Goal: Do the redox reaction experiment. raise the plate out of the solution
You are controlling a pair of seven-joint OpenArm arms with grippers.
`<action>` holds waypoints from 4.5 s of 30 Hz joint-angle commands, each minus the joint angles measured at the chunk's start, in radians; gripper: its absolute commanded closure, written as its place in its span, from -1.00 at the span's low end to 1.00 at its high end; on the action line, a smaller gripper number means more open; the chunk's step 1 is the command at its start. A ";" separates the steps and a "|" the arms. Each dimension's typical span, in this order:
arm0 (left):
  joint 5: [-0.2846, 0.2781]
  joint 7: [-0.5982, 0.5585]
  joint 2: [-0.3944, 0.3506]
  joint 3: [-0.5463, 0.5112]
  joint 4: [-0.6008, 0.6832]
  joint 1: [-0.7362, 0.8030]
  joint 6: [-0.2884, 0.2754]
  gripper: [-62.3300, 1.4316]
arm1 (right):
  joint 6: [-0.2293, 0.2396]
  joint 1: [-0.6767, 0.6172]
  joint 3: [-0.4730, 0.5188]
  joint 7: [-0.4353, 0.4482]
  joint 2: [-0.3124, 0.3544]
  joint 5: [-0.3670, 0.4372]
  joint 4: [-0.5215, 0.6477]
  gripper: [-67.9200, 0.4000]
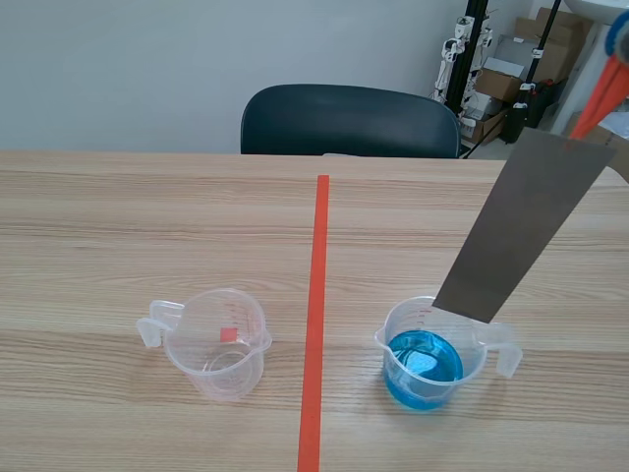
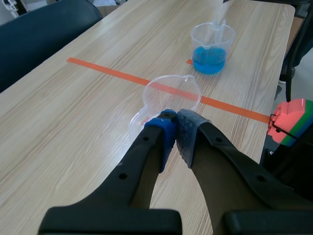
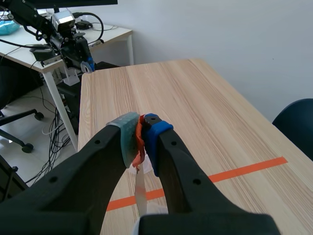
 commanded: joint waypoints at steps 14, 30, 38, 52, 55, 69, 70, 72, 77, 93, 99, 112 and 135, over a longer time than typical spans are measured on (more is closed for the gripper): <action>-0.186 0.405 0.013 0.005 0.309 -0.143 0.034 0.88 | 0.015 0.012 0.012 -0.080 0.012 0.111 0.006 0.98; -0.194 0.762 0.194 0.236 0.414 -0.428 0.037 0.88 | 0.015 0.012 0.012 -0.166 -0.015 0.176 0.006 0.98; -0.174 0.812 0.252 0.349 0.414 -0.572 0.037 0.88 | 0.015 0.012 0.012 -0.166 -0.015 0.201 0.006 0.98; -0.092 0.965 0.356 0.500 0.409 -0.785 0.037 0.88 | 0.015 0.012 0.012 -0.164 -0.015 0.202 0.006 0.98; -0.074 0.968 0.377 0.510 0.408 -0.809 0.037 0.88 | 0.015 0.012 0.012 -0.162 -0.015 0.202 0.006 0.98; -0.061 0.997 0.539 0.552 0.338 -0.917 0.019 0.88 | 0.015 0.012 0.012 -0.154 -0.015 0.202 0.006 0.98; -0.057 1.009 0.549 0.561 0.333 -0.928 0.018 0.88 | 0.015 0.012 0.012 -0.154 -0.015 0.202 0.006 0.98; -0.036 1.032 0.567 0.589 0.327 -0.953 0.017 0.88 | 0.015 0.012 0.012 -0.150 -0.015 0.202 0.006 0.98; 0.006 1.044 0.588 0.660 0.323 -1.002 0.014 0.88 | 0.015 0.012 0.012 -0.150 -0.015 0.202 0.006 0.98; 0.051 1.076 0.609 0.723 0.323 -1.051 0.006 0.88 | 0.015 0.012 0.012 -0.151 -0.014 0.201 0.006 0.98; 0.055 1.076 0.609 0.723 0.323 -1.057 0.003 0.88 | 0.015 0.012 0.012 -0.151 -0.014 0.201 0.006 0.98; 0.055 1.076 0.609 0.723 0.323 -1.057 0.003 0.88 | 0.015 0.012 0.012 -0.151 -0.014 0.201 0.006 0.98; 0.055 1.069 0.609 0.723 0.323 -1.057 0.003 0.88 | 0.015 0.012 0.012 -0.139 -0.014 0.201 0.006 0.98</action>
